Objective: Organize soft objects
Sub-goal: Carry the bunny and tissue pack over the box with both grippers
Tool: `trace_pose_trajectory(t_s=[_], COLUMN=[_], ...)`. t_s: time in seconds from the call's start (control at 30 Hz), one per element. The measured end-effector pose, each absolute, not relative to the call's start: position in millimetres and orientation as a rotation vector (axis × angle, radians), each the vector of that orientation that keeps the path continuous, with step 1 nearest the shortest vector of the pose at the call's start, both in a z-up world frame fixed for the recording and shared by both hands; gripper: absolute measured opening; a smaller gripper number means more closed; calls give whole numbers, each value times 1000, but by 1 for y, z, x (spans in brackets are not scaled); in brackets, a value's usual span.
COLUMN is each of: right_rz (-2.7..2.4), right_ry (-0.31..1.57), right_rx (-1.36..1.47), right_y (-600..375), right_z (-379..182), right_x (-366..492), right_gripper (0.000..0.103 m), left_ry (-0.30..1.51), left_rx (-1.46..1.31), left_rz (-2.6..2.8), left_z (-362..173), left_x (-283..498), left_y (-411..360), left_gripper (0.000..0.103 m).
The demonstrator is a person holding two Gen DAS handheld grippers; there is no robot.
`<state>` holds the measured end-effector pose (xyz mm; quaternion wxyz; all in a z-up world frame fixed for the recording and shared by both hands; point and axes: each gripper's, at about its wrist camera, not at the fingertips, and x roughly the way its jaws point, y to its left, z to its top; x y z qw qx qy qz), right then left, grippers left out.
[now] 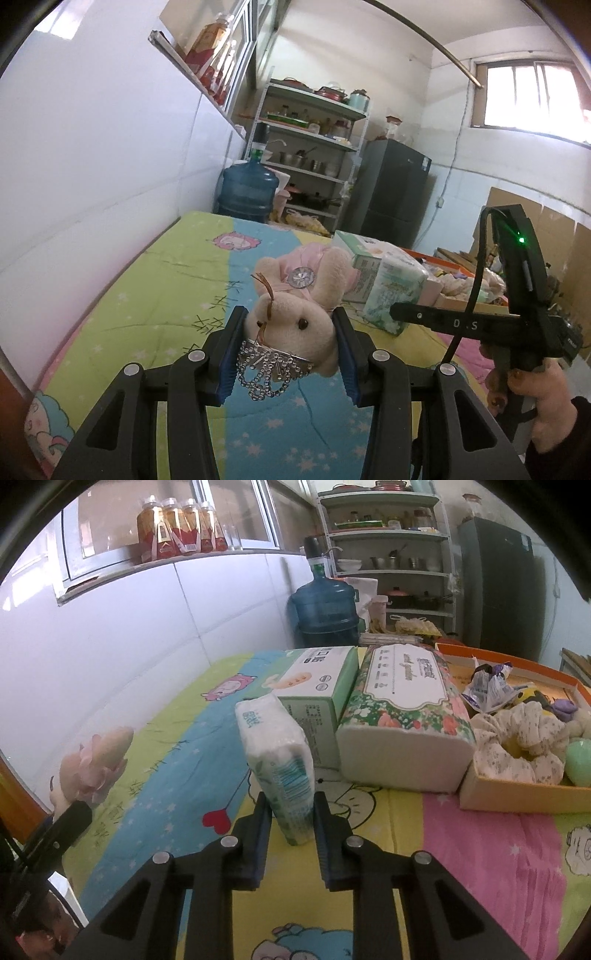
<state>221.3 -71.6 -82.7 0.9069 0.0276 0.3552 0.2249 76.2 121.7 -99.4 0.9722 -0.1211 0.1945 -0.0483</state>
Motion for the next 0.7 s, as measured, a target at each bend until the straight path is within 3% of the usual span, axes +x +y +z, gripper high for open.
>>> trace_pose_trajectory(t_s=[0.7], right_rz=[391], right_ry=[645], right_rx=[108], right_y=[-144], right_z=[-55], right_x=[182], right_gripper=[23], left_ry=[395], left_rx=[-221], left_rz=[-196], left_z=[-85], left_x=[76], left_y=[88], left_gripper=[47])
